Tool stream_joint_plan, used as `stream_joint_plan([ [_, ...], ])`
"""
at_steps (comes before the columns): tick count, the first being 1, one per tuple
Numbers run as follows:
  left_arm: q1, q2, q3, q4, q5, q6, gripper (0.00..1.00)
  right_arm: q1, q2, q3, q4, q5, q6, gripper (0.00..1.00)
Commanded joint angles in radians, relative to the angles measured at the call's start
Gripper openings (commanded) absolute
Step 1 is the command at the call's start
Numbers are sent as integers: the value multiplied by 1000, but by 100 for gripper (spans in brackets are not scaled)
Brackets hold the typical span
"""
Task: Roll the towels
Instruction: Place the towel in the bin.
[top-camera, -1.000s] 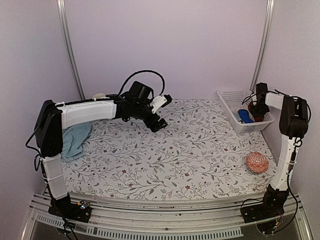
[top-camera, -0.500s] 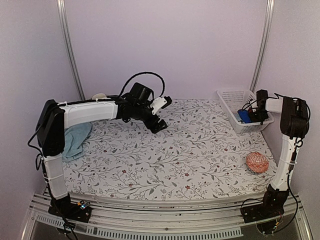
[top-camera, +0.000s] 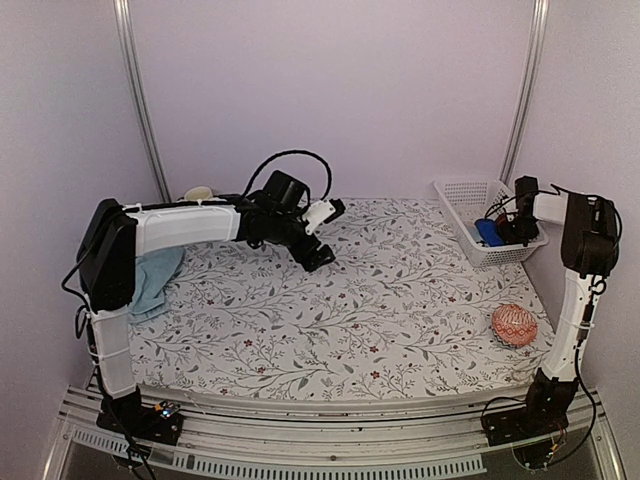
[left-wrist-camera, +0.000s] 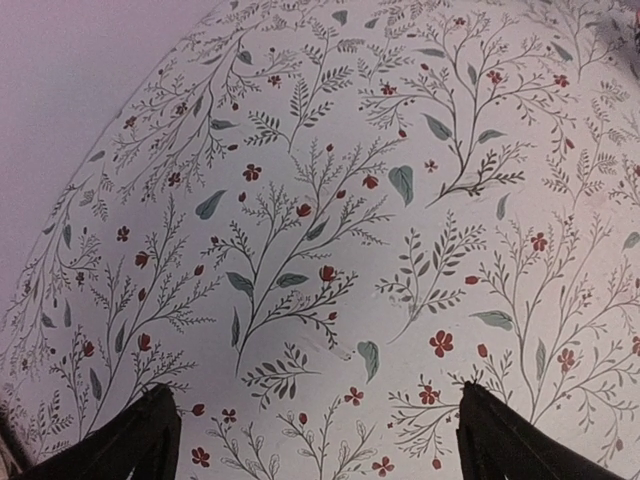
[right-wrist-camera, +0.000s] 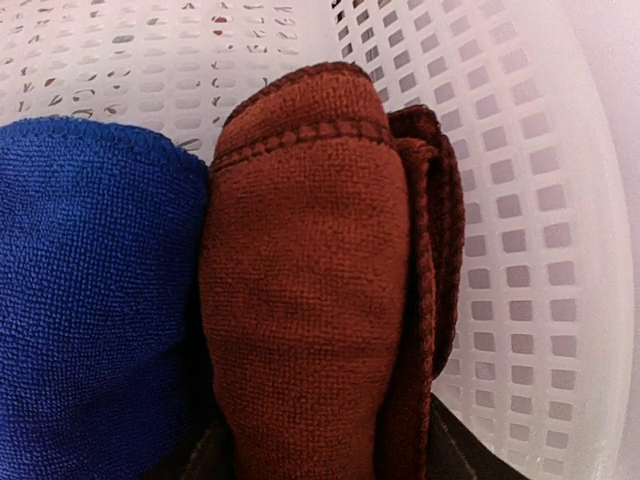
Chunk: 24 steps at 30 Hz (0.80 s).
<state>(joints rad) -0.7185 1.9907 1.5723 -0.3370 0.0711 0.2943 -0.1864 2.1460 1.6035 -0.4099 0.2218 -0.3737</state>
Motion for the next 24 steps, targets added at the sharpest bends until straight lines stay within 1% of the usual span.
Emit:
stream_joint_plan([
  [1,9,7,24,-11,17,-7,97,-4,-52,60,-40,-6,9,64],
  [3,8,8,26,-12,19,-7,97,-4,-68,75,-52,-6,10,68],
  [6,8,9,29,-14,19,-5,97,-3,-97,90,-71,-25,18,77],
  [8,8,10,31,-16,20,-4,97,-2,-119,93,-80,-29,22,87],
  [9,7,12,32,-17,20,-5,97,0,-128,95,-88,-33,25,96],
  [10,8,13,33,-17,19,-5,97,2,-140,95,-92,-35,30,100],
  [19,8,26,54,-17,10,-12,97,70,-298,24,-70,-81,102,99],
  [22,17,30,62,-5,-16,-38,97,80,-313,40,-99,-84,165,99],
  [24,29,37,78,-3,-47,-66,97,81,-310,89,-145,-89,237,99],
])
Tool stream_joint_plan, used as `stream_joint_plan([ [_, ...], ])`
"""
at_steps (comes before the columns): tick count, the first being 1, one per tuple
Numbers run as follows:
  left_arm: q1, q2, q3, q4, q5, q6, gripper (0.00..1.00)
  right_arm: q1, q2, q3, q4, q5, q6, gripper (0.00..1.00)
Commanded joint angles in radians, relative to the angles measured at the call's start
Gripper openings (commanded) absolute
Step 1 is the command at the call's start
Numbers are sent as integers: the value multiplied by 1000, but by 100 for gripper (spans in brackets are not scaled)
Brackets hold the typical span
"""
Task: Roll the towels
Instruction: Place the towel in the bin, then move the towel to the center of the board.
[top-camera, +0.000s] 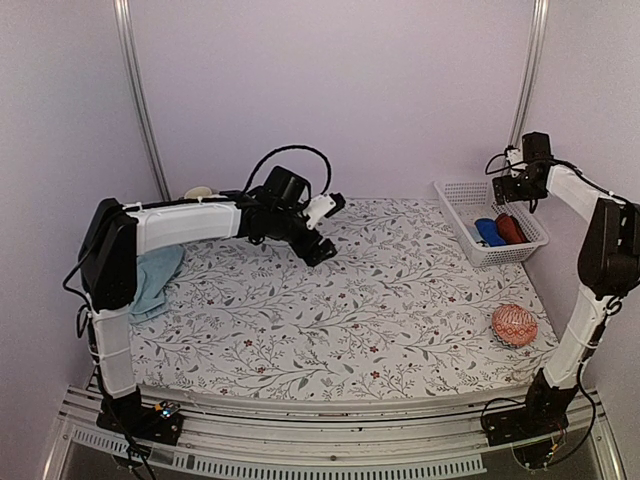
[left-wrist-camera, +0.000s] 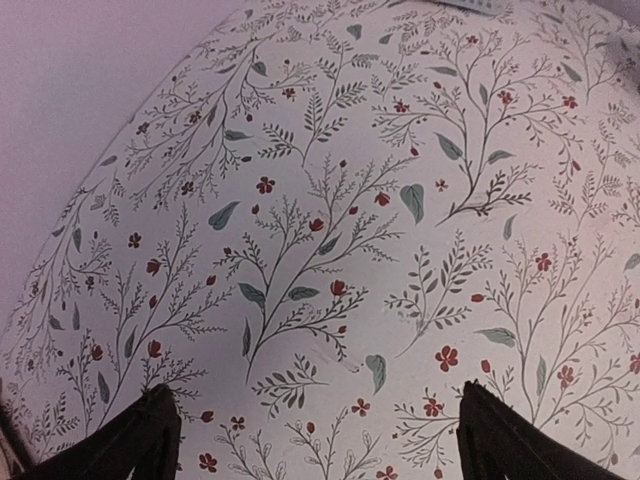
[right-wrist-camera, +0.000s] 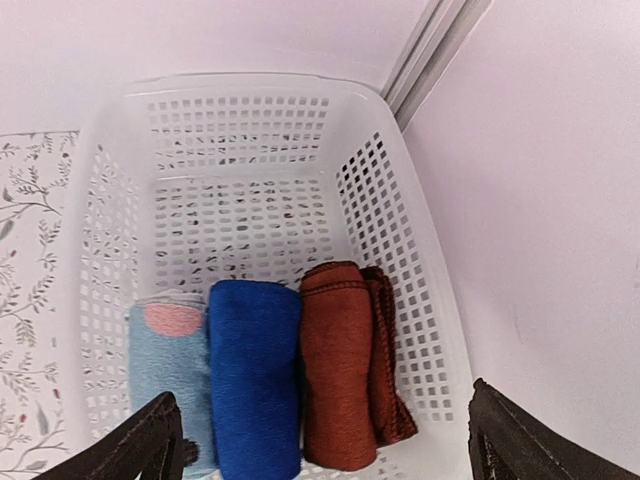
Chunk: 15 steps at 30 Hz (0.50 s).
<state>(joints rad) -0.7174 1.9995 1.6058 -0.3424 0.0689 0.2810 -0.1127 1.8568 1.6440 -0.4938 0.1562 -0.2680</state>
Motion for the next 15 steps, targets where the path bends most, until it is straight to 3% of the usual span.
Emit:
stream_joint_plan([
  [1,34,36,56,1,-65,-63,97,9,-21,65,-81,-46,148,99],
  [7,91,78,159,-24,-367,-211,97,16,-59,85,-88,-194,187,99],
  [10,138,104,233,-136,-500,-347,97,15,-64,81,-72,-371,262,99],
  [13,224,127,280,-303,-518,-502,97,34,-73,38,-12,-569,339,99],
  [15,282,112,239,-359,-497,-600,97,81,-77,24,23,-566,343,99],
])
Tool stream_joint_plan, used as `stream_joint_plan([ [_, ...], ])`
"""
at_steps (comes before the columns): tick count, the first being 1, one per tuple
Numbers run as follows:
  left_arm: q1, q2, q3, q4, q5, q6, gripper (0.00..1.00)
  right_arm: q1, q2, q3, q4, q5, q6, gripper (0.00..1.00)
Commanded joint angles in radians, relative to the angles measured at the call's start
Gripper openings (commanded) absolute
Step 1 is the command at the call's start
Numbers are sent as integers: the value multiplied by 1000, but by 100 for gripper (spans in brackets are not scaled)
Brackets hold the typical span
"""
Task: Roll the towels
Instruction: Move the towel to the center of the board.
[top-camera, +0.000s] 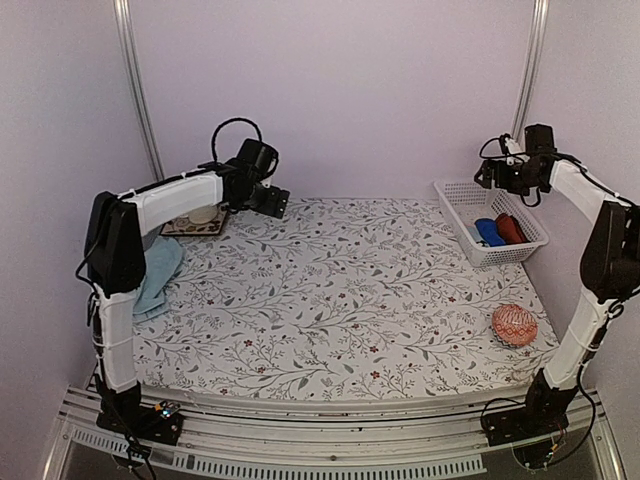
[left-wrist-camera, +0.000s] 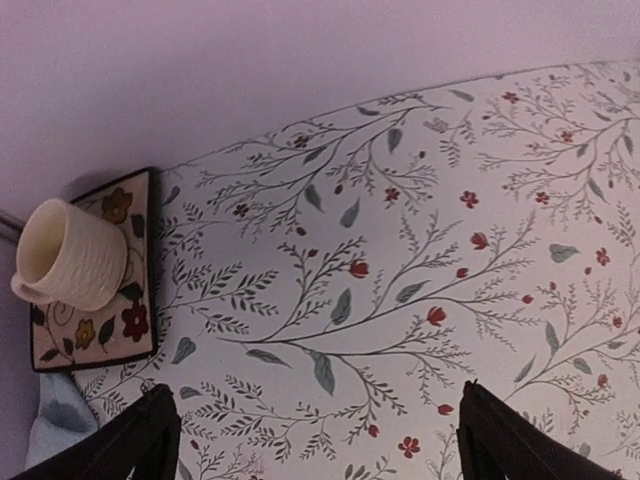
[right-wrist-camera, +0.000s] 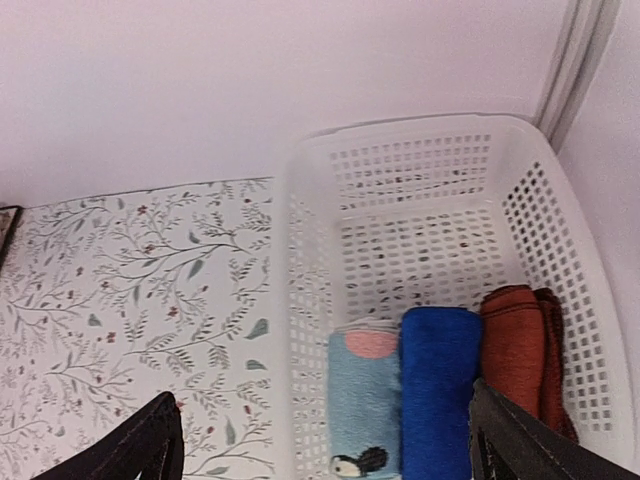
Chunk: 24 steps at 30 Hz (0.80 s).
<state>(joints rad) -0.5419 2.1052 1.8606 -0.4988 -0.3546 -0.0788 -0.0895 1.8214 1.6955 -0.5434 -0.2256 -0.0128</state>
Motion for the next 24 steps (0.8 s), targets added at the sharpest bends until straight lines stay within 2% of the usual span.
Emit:
stream_joint_plan([
  [1,135,-10,-57,-214,-73,-282,97,90,-34,-17,68,-157,68,99],
  [6,246,-110,-280,-215,-100,-427,97,238,20,45,43,-110,-29,99],
  [9,283,-127,-362,-220,-150,-477,97,295,51,62,44,-97,-43,99],
  [16,301,-72,-404,-306,-377,-544,97,350,103,87,33,-115,-31,99],
  [24,365,-8,-419,-292,-378,-555,96,360,119,93,29,-111,-39,99],
])
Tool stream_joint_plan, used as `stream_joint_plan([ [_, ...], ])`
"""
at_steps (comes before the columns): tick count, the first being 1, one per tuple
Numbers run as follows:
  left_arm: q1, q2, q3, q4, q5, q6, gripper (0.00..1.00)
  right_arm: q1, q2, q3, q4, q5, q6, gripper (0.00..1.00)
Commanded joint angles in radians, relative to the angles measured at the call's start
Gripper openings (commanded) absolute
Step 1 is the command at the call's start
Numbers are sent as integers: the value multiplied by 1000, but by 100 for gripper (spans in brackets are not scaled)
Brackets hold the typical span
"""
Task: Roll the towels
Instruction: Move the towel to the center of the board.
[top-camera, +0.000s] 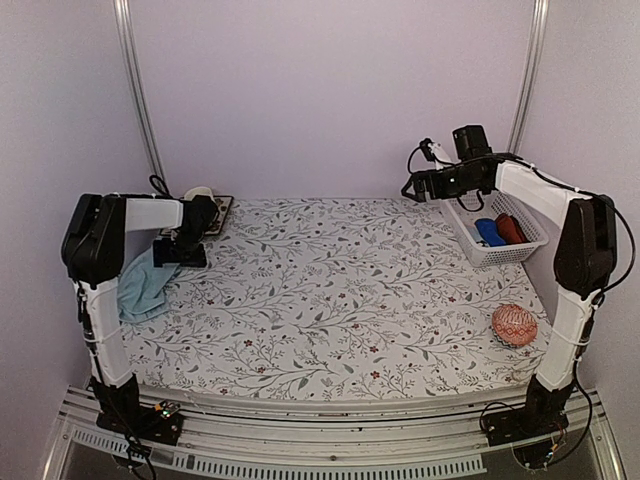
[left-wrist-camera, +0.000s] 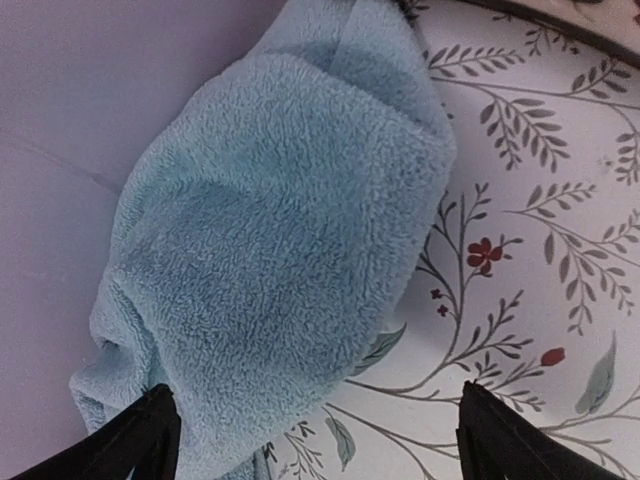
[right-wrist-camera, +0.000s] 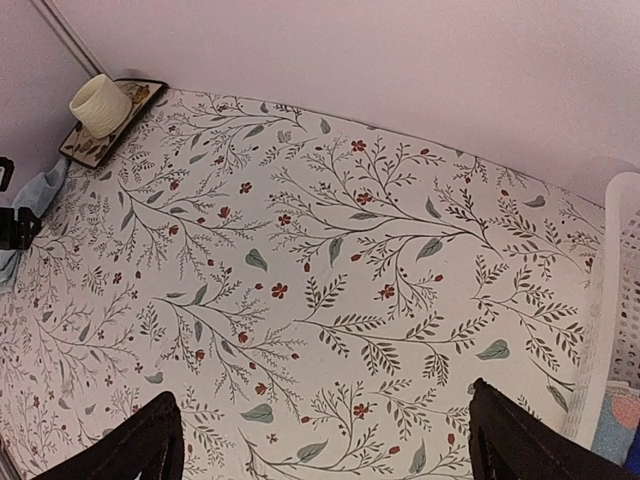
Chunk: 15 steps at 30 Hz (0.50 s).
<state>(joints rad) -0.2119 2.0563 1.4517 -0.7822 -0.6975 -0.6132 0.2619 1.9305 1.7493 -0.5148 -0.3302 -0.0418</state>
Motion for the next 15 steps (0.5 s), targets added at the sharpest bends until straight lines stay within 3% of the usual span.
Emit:
stream_joint_plan([
  [1,41,47,-10,-6,-27,-18,96,8,11,39,0,-4,-11,99],
  [7,67,77,-24,6,-15,-13,87,9,12,39,-3,3,-13,99],
  [10,81,85,-38,14,1,-14,76,9,9,38,-4,5,-15,99],
  [13,82,74,-59,41,21,-1,53,9,7,38,-5,3,-14,99],
  [15,81,59,-72,63,45,15,30,8,7,36,-5,0,-10,99],
])
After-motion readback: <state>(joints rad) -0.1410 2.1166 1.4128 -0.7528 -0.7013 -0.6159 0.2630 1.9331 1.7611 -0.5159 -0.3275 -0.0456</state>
